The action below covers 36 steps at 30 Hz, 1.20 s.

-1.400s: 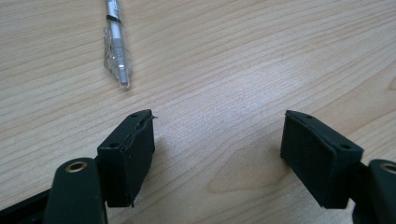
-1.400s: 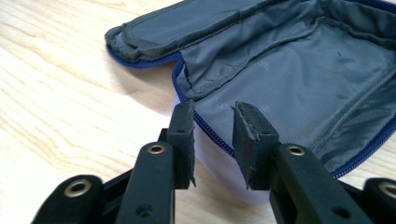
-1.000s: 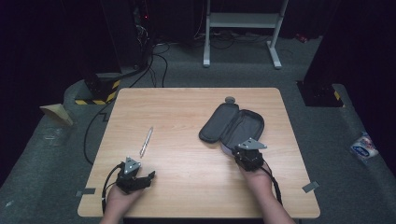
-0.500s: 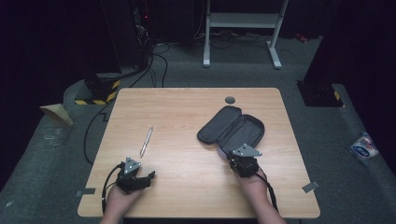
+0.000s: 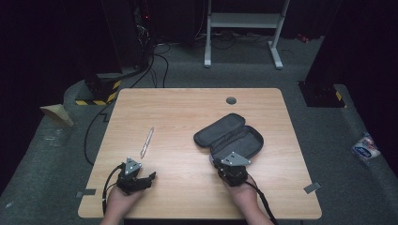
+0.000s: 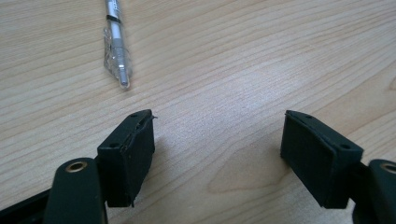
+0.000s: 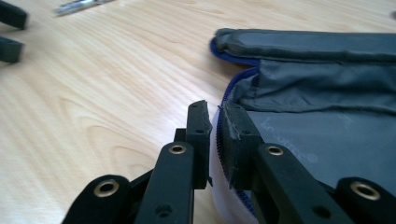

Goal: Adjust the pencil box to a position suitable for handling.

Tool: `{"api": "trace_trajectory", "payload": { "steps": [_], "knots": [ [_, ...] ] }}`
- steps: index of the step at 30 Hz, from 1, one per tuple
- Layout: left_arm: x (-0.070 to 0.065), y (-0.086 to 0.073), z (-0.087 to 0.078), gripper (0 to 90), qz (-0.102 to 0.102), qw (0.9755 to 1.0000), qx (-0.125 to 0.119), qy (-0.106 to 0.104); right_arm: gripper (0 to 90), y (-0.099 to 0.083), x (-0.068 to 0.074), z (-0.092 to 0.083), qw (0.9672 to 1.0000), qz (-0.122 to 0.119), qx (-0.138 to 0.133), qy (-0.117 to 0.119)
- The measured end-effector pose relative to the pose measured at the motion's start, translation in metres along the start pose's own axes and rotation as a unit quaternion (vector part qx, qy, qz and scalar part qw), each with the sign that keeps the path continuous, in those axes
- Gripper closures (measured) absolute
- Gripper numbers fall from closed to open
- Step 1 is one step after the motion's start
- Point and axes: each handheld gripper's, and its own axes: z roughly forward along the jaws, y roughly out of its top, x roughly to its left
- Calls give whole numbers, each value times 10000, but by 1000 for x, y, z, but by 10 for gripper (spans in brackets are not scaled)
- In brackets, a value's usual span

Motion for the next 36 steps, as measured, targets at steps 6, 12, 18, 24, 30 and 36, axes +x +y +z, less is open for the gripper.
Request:
{"api": "trace_trajectory", "payload": {
  "steps": [6,12,18,24,30,36],
  "knots": [
    [0,0,0,262,1,10000,1,0,804,2,15,6,9998,-62,-13,174],
    [0,0,0,262,2,10000,9,2,755,4,21,4,9996,-125,-10,266],
    [0,0,0,262,0,10000,6,2,673,7,15,-6,9996,-81,-99,266],
    [0,0,0,262,-12,10000,4,-1,651,8,2,-14,9998,19,-188,105],
    [0,0,0,264,-9,10000,8,-3,596,8,-26,-27,9992,140,-208,-309],
    [0,0,0,265,38,10000,17,-28,573,7,-78,-36,9942,474,-77,-962]
  ]
}}
